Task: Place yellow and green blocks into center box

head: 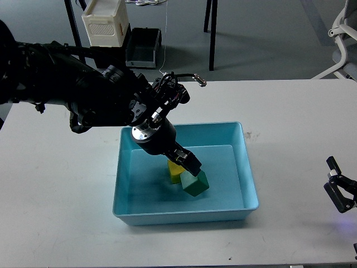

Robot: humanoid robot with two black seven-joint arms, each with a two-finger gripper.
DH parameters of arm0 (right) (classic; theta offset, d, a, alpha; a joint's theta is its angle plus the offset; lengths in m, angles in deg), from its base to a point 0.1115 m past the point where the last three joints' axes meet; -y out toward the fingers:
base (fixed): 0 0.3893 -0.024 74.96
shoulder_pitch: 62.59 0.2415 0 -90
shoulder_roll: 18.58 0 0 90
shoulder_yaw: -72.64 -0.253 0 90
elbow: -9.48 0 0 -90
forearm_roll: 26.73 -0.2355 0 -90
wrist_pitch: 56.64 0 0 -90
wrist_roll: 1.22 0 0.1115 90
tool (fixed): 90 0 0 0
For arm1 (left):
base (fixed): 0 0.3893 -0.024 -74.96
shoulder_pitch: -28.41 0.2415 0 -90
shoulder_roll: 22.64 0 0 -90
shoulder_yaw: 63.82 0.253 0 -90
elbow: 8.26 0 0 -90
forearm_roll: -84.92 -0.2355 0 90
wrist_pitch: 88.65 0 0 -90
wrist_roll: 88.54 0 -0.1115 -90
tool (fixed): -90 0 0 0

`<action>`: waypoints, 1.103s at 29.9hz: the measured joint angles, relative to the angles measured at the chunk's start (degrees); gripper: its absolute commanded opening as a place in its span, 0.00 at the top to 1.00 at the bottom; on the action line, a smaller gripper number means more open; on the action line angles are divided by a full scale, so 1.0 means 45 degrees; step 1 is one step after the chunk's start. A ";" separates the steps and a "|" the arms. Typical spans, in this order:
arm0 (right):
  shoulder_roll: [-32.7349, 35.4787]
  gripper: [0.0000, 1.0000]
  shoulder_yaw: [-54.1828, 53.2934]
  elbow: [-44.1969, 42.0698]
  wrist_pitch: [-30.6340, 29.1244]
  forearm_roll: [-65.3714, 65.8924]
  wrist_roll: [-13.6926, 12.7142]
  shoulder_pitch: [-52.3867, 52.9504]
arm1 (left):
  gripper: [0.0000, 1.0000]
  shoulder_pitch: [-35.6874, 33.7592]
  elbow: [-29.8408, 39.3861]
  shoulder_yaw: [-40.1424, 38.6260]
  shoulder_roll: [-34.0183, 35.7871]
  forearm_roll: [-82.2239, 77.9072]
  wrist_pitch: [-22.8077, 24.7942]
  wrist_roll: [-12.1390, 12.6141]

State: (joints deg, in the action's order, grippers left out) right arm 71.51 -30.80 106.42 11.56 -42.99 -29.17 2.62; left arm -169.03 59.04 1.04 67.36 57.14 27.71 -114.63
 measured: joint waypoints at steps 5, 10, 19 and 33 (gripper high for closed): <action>0.0000 0.00 0.0002 0.0004 0.0000 0.0012 0.0000 0.0000 | 0.16 -0.0137 -0.0077 -0.0086 0.0000 0.0053 -0.0142 -0.0018; 0.0000 0.00 0.0014 0.0031 0.0000 0.0011 0.0000 0.0007 | 0.16 -0.0382 -0.0582 -0.0734 0.0000 0.0216 -0.0483 -0.0037; 0.0000 0.00 -0.0008 0.0040 0.0000 0.0002 0.0000 0.0020 | 0.16 -0.0176 -0.1301 -0.4703 0.0463 0.1752 -0.1487 -0.0312; -0.0010 0.00 -0.0006 0.0028 0.0019 -0.0002 0.0001 0.0092 | 0.12 0.3855 -0.3591 -1.2819 0.2540 0.3603 -0.1401 -0.0247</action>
State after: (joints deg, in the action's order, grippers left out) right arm 71.47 -30.83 106.55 11.65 -43.00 -29.16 3.04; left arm -151.69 42.88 -56.64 78.79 73.36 21.41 -115.74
